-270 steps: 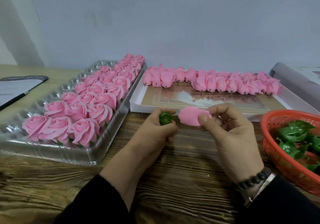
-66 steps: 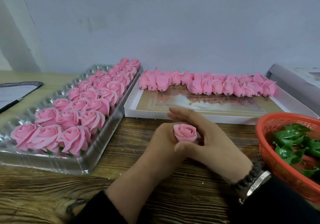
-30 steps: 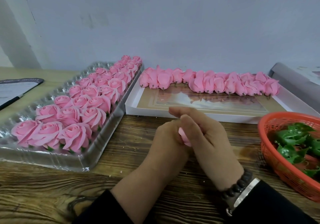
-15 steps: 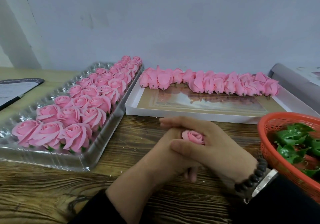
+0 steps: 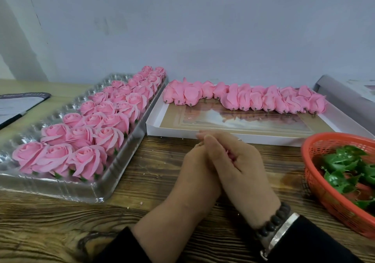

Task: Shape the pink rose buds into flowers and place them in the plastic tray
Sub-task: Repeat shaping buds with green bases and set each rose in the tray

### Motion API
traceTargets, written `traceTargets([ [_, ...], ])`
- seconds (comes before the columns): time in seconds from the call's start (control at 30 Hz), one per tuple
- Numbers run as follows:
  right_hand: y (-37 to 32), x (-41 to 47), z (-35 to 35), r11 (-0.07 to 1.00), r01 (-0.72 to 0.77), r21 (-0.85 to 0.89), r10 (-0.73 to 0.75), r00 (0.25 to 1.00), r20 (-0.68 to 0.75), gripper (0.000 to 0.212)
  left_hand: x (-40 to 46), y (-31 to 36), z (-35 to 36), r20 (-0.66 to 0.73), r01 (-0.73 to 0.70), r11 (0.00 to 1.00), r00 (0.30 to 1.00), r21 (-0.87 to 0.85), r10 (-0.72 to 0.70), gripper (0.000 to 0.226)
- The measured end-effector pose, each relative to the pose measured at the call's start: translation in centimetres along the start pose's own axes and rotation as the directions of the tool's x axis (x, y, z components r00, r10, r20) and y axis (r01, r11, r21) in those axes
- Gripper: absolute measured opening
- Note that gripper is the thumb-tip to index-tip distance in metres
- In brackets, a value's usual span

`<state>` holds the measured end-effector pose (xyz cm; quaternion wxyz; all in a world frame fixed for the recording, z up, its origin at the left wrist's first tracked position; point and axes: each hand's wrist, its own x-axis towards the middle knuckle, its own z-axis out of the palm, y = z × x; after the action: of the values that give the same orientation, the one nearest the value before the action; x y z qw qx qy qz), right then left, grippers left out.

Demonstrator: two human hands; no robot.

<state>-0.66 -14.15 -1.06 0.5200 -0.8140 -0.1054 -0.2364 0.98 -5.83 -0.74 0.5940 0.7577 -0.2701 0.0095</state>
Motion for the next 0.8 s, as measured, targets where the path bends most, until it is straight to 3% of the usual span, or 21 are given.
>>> traceTargets([
  [0.1, 0.2, 0.4, -0.8, 0.998, -0.037, -0.059, 0.046, 0.986, 0.161, 0.028, 0.4, 0.3, -0.6, 0.166, 0.063, 0.991, 0.983, 0.119, -0.082, 0.025],
  [0.2, 0.0, 0.5, -1.6, 0.995, -0.077, -0.068, 0.098, 0.904, 0.417, 0.026, -0.1, 0.3, -1.1, 0.336, 0.243, 0.968, 0.908, 0.061, -0.249, 0.041],
  [0.3, -0.3, 0.4, -2.1, 0.992, -0.125, -0.032, 0.124, 0.867, 0.483, 0.028, -0.8, 0.1, -1.3, 0.378, 0.323, 0.945, 0.87, 0.047, -0.316, 0.044],
  [0.47, -0.2, 0.5, -2.5, 0.975, -0.213, 0.067, 0.167, 0.893, 0.418, 0.034, -0.2, 0.6, -1.4, 0.283, 0.132, 0.991, 0.951, 0.003, -0.127, 0.022],
  [0.57, 0.3, 0.7, -2.4, 0.983, -0.171, 0.069, 0.132, 0.912, 0.389, 0.052, -0.1, 0.3, -1.7, 0.209, 0.043, 0.998, 0.977, -0.052, -0.031, 0.031],
  [0.7, 0.8, 0.5, -2.2, 0.982, -0.167, 0.089, 0.135, 0.947, 0.29, 0.071, 0.4, -0.6, -1.9, 0.082, 0.022, 0.999, 0.996, -0.043, -0.019, 0.026],
  [0.8, 0.7, 0.2, -1.3, 0.983, -0.116, 0.143, 0.096, 0.985, 0.143, 0.058, 0.3, -1.1, -1.4, 0.01, 0.037, 0.999, 0.999, 0.036, -0.037, 0.034],
])
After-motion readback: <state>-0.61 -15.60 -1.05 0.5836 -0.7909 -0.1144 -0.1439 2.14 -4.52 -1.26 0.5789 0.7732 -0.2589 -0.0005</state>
